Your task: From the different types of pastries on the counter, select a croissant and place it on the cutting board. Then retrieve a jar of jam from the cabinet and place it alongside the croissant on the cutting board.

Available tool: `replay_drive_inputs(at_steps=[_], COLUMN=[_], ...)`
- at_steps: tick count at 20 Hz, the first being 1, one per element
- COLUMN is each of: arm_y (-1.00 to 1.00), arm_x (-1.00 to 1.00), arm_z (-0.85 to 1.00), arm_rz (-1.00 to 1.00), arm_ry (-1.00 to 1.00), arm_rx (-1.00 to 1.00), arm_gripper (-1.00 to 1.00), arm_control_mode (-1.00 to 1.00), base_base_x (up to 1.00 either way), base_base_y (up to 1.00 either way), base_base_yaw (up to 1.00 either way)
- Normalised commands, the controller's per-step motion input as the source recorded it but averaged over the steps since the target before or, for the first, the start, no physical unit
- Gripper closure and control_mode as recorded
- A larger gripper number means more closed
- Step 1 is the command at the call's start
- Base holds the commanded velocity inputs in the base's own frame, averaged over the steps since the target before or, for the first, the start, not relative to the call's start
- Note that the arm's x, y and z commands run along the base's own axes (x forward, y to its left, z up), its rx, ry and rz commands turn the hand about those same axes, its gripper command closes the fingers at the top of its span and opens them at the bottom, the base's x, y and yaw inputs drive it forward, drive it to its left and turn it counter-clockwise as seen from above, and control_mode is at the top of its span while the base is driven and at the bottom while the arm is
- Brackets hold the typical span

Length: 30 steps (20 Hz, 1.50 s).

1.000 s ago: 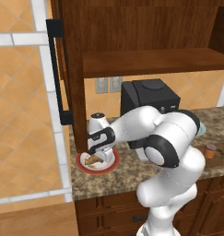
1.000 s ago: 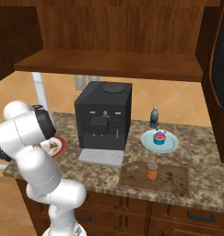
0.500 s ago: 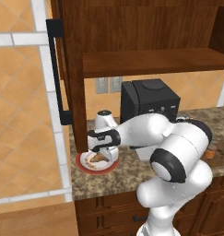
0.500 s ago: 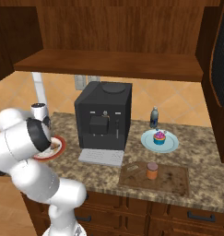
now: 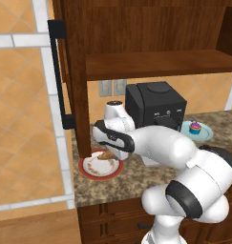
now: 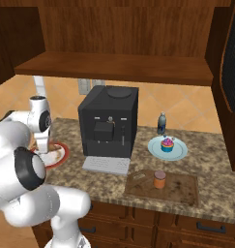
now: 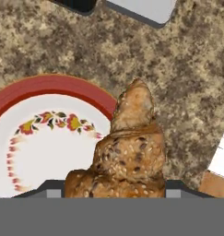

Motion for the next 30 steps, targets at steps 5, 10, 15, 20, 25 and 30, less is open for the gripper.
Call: replay_drive_inputs(at_steps=[5,10,15,20,25,30], arm_y=[-0.42,0.02,-0.64,-0.72,-0.6,-0.65], arm_x=[-0.55,-0.4,-0.98,-1.0,-0.73,-0.09], arm_z=[0.26,0.03,-0.01,0.0,-0.01,-0.01], arm_rz=[-0.2,-0.04,-0.1,-0.08,-0.05,-0.03], arm_ry=[0.1,-0.01,-0.01,-0.01,-0.07,-0.15], arm_rx=[0.0,0.0,0.02,0.03,0.02,0.0], arm_gripper=[1.0,1.0,1.0,1.0,1.0,1.0], arm_control_mode=[-1.0,-1.0,-1.0,-1.0,-1.0,-1.0], base_base_x=[0.0,0.0,0.0,0.0,0.0,0.0], base_base_y=[0.0,0.0,0.0,0.0,0.0,0.0], base_base_yaw=[0.0,0.0,0.0,0.0,0.0,0.0])
